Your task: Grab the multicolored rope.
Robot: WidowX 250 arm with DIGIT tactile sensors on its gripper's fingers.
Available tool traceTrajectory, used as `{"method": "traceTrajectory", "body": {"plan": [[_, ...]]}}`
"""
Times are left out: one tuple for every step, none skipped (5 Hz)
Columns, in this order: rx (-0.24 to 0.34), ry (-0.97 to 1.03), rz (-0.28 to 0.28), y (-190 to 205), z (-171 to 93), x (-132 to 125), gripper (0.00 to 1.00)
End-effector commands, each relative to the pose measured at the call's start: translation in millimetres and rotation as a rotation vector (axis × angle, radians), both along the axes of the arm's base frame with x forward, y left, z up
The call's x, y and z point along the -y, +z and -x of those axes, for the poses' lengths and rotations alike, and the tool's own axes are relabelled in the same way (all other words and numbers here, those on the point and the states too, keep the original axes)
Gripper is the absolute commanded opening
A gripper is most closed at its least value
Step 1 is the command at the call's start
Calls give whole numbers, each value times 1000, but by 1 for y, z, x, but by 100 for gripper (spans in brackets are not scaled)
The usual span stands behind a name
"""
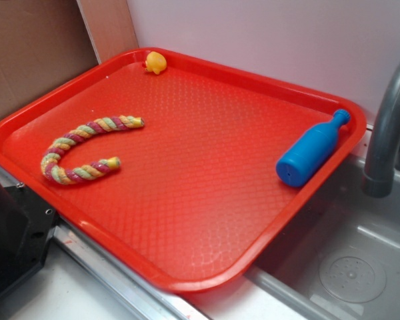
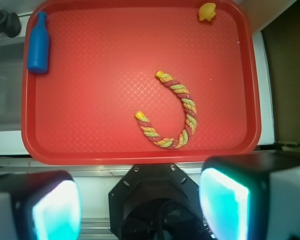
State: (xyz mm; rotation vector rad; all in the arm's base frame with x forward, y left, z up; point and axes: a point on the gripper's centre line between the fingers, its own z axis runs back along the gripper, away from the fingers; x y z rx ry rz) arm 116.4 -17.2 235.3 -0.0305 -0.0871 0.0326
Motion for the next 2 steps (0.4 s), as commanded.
{"method": "traceTrajectory", "body": {"plan": [[0,0,0,0,0,0,100],[-54,200,-21,-50,0,-32,100]]}}
